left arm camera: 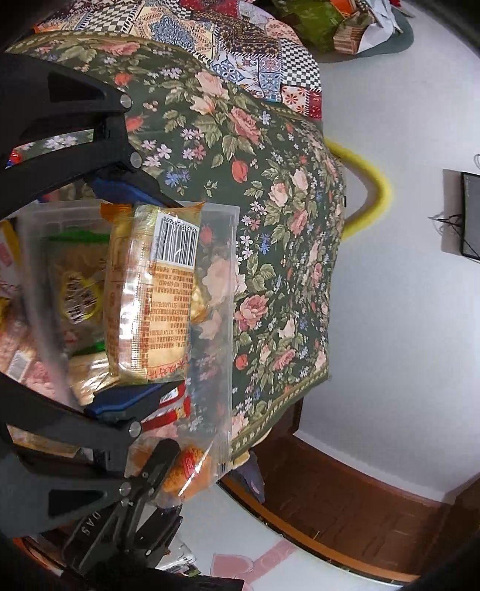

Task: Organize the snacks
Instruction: 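Carry the biscuit pack and orange puff bag into the clear box and release both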

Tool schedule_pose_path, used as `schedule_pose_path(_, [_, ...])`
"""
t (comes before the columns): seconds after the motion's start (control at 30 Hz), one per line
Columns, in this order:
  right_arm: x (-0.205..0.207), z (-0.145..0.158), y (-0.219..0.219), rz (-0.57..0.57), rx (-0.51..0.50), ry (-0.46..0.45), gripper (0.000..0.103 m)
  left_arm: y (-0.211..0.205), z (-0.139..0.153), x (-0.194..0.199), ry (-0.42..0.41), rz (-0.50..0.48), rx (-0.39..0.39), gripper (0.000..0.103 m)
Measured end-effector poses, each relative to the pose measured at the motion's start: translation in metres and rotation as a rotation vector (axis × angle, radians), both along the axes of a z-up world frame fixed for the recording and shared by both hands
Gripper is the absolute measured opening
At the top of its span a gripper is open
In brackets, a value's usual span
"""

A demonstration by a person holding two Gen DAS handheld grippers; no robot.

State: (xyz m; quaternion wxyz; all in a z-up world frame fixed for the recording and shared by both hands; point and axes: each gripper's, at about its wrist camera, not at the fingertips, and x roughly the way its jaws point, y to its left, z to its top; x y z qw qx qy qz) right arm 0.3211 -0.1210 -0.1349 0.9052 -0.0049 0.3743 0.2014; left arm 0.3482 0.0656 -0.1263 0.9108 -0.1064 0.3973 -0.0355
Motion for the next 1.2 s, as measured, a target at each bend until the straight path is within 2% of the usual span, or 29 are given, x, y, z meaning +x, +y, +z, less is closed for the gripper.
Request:
schedule_pose_path(0.2, [0.022, -0.015, 0.011, 0.009, -0.035, 0.042, 0.044, -0.002, -0.014, 0.021, 0.033, -0.011, 0.025, 0.080])
schedule_pose_path(0.4, [0.037, -0.027, 0.020, 0.027, -0.083, 0.079, 0.044, -0.002, -0.028, 0.034, 0.082, -0.026, -0.008, 0.082])
schedule_pose_path(0.53, [0.043, -0.034, 0.024, 0.033, -0.093, 0.104, 0.045, -0.006, -0.030, 0.035, 0.091, -0.034, -0.012, 0.086])
schedule_pose_path(0.67, [0.045, -0.036, 0.020, 0.017, -0.095, 0.114, 0.051, -0.010, -0.029, 0.033, 0.089, -0.036, -0.002, 0.093])
schedule_pose_path(0.77, [0.040, -0.031, 0.016, 0.010, -0.098, 0.096, 0.058, -0.010, -0.025, 0.031, 0.087, -0.028, -0.003, 0.094])
schedule_pose_path(0.9, [0.033, -0.022, 0.009, 0.005, -0.091, 0.082, 0.060, -0.010, -0.014, 0.022, 0.071, -0.028, -0.012, 0.094])
schedule_pose_path(1.2, [0.006, 0.003, 0.003, 0.017, -0.074, 0.023, 0.072, -0.009, 0.028, -0.015, -0.008, -0.030, 0.007, 0.096])
